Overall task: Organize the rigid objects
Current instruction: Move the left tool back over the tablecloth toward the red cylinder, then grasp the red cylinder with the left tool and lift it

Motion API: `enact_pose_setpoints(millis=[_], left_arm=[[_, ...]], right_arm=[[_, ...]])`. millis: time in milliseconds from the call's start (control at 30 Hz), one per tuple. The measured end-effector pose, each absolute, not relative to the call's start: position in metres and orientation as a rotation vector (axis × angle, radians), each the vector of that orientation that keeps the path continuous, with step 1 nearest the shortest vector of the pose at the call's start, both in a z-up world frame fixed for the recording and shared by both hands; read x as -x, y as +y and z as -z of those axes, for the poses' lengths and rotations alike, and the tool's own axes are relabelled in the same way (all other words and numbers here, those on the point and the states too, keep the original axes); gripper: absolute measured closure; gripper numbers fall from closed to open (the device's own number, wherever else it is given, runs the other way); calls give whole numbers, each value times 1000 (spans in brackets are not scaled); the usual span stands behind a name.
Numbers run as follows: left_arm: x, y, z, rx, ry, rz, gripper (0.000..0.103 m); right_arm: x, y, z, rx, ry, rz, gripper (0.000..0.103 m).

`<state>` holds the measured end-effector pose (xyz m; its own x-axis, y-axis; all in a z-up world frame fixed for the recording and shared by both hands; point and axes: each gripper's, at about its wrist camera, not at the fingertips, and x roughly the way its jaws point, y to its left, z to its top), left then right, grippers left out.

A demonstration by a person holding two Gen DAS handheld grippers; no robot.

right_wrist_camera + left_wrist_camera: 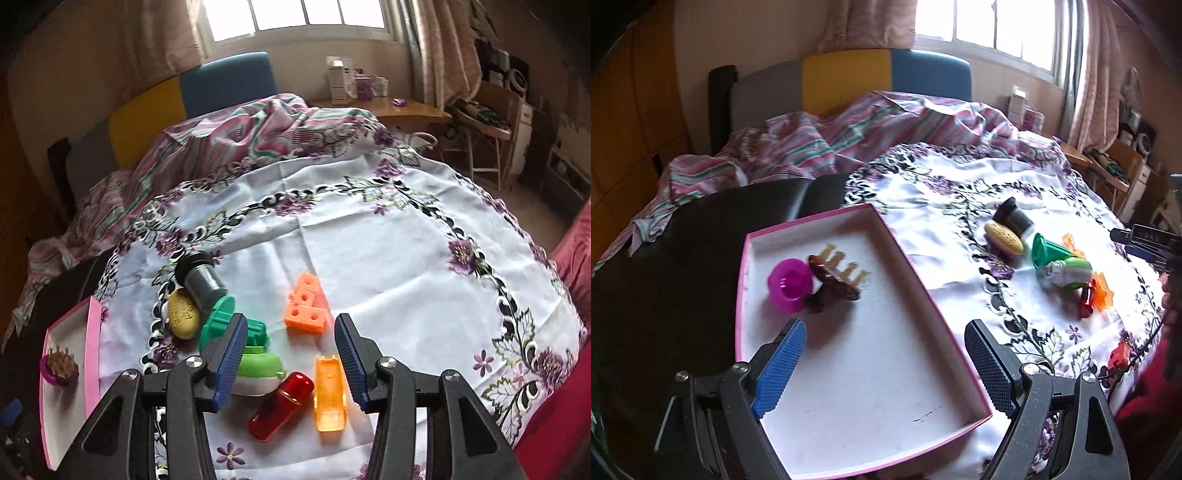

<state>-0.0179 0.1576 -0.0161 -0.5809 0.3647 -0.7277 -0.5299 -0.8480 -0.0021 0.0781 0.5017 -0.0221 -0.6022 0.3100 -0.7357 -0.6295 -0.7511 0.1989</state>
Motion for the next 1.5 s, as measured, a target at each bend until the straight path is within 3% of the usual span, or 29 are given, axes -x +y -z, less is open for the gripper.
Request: enact_pose_setpoints(millis=[100,667,900,1000,1100,1267,1433,1467,1500], left_arm=[[17,178,21,1043,322,-2341,15],[-5,284,51,1043,432,-2017,15],[-37,309,56,974,467,-1772,24],[-56,325,57,941,493,-1652,34],[-73,338,57,902,527,-1578,34],[-93,355,57,885,530,-1487,34],[-112,373,68,901,557,-1430,47],[-113,375,71,909,560,-1429,55],[-113,379,77,928,560,-1428,70]], right_arm=[[-90,522,30,930,772,-2267,54],[-101,542,42,910,957,-2191,53],[-105,548,44,895,1005,-2169,52],[-110,547,41,869,1028,-2188,52],[-114,542,41,888,1117,-2249,53],[-127,533,24,913,1052,-2288,52],[-145,539,8,883,982,-2271,52],[-147,541,6,877,977,-2265,53],[-149,543,5,873,975,-2258,52]])
